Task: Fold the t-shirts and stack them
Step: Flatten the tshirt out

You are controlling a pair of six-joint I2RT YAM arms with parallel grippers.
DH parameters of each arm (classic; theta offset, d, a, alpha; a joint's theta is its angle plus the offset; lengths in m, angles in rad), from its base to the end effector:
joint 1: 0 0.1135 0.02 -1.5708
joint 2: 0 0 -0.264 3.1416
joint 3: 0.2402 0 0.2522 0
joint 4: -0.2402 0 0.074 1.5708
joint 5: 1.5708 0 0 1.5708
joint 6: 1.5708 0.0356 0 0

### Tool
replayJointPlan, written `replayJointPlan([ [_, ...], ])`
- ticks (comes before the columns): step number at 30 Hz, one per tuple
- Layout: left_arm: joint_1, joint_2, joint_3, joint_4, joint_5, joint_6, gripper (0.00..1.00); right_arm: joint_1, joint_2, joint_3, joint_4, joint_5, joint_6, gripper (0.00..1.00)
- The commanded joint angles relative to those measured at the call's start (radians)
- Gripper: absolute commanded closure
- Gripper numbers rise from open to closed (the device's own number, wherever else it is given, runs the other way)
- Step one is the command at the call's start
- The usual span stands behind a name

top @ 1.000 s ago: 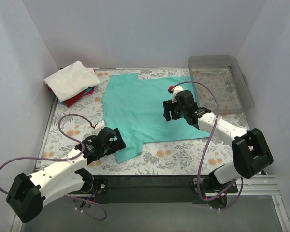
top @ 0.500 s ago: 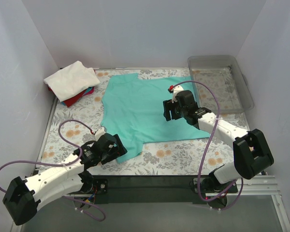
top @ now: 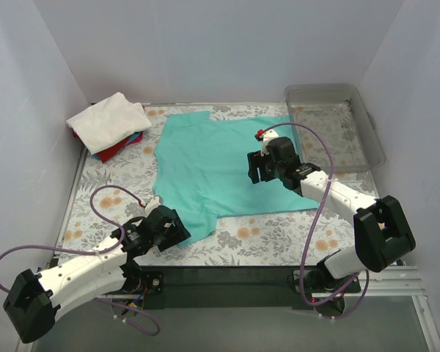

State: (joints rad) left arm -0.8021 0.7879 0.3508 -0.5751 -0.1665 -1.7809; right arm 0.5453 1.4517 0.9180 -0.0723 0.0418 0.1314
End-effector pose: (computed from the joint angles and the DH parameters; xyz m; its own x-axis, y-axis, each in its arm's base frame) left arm 0.1008 -0.0958 0.1588 -0.5106 -0.8594 -0.0269 -0.7117 0.4400 -0.5477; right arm 0.2745 0.1648 0.2403 -0.5468 -0.1786 -0.8180 -0.4208 0.9032 0.0841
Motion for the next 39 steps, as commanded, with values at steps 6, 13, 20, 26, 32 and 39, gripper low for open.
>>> replayJointPlan([
  [6, -0.008, -0.035, -0.021, 0.04, 0.022, -0.012, 0.68, 0.004, -0.043, -0.019, 0.02, 0.006, 0.007, 0.39],
  [13, -0.008, -0.024, -0.026, 0.113, 0.036, 0.006, 0.95, 0.004, -0.068, -0.007, -0.006, 0.006, 0.01, 0.39],
  [20, -0.008, -0.033, 0.051, 0.115, -0.019, 0.051, 1.0, 0.004, -0.119, -0.021, -0.043, 0.038, 0.014, 0.39],
  [26, -0.006, -0.046, 0.169, 0.202, -0.143, 0.129, 1.0, 0.004, -0.128, -0.034, -0.075, 0.064, 0.037, 0.39],
  [32, 0.026, 0.042, 0.243, 0.302, -0.202, 0.256, 1.0, 0.016, -0.114, -0.068, -0.092, 0.058, 0.054, 0.39],
  [39, 0.179, 0.051, 0.238, 0.385, -0.088, 0.322, 1.0, 0.042, -0.041, -0.111, -0.089, 0.072, 0.074, 0.4],
])
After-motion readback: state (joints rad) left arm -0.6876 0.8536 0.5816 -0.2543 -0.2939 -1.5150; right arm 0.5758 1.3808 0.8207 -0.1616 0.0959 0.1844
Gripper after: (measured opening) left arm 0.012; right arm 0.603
